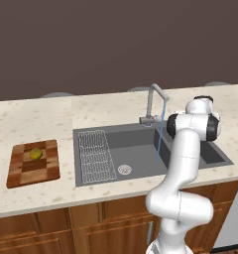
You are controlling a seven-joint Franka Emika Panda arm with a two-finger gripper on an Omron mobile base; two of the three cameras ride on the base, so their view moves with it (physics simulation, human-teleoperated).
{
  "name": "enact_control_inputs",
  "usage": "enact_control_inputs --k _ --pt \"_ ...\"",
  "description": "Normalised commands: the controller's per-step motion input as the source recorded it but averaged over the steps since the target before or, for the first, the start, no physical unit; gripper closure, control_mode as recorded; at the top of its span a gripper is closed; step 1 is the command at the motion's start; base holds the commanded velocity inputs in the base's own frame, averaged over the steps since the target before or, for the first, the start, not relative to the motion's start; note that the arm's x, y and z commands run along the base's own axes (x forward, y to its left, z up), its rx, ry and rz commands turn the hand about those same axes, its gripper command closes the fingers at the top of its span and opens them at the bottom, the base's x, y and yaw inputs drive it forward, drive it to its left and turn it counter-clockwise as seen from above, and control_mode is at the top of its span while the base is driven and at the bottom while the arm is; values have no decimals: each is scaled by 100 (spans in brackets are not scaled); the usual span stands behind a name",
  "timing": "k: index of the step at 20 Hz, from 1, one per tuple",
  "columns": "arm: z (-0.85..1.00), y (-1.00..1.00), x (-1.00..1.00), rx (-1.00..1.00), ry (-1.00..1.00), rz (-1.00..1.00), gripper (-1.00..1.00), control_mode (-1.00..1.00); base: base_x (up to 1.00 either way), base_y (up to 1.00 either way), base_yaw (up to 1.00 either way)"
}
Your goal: Pick the orange from the sink and place it on the cutting board to airdry. Then turn off the sink faucet.
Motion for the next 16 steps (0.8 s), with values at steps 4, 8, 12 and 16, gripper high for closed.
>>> enact_control_inputs --k 4,8,12,16 --pt "-1 0 13 3 -1 2 -100 -100 0 0 0" --pt "0 0 13 2 0 2 -100 -100 0 0 0" --pt "-3 0 16 2 0 2 100 -100 0 0 0" --pt "-6 0 13 2 0 2 100 -100 0 0 0"
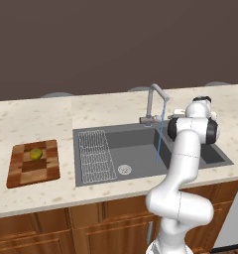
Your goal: Pick the orange from the sink and place it on the cutting board to airdry. Then turn off the sink faucet.
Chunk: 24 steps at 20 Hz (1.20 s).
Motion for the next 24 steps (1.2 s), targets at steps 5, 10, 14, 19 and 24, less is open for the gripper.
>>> enact_control_inputs --k 5,10,14,19,24 --pt "-7 0 13 2 0 3 100 -100 0 0 0" --pt "-11 -2 25 0 0 3 100 -100 0 0 0" --pt "-10 -11 28 0 0 2 100 -100 0 0 0" --pt "-7 -14 27 1 0 2 100 -100 0 0 0" --pt "-8 -12 25 1 0 2 100 -100 0 0 0"
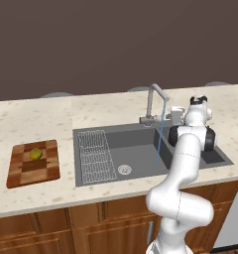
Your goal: Pick the orange from the sink and place it on the cutting board to airdry. Then turn off the sink faucet.
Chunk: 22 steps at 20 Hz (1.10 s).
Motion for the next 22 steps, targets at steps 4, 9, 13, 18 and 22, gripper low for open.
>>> enact_control_inputs --k 4,9,13,18,22 --pt "-18 -7 27 0 0 2 100 -100 0 0 0" --pt "-20 -15 27 0 1 1 100 -100 0 0 0" --pt "-21 -19 29 0 4 1 100 -100 0 0 0" --pt "-30 -15 40 0 7 1 100 -100 0 0 0" --pt "-28 -4 33 0 4 1 100 -100 0 0 0"
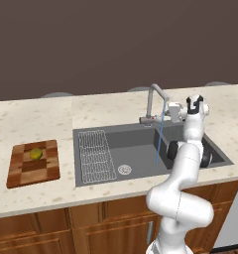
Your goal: Pick the orange from the sink and place it on the cutting board to airdry. Then turn off the sink faucet.
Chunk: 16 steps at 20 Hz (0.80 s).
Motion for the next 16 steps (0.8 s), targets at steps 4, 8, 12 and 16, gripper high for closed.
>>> enact_control_inputs --k 4,8,12,16 --pt "-29 11 18 0 0 2 100 -100 0 0 0" --pt "-26 28 16 1 3 3 100 -100 0 0 0" --pt "-16 45 8 1 7 5 100 -100 0 0 0" --pt "-12 48 3 0 3 4 100 -100 0 0 0"
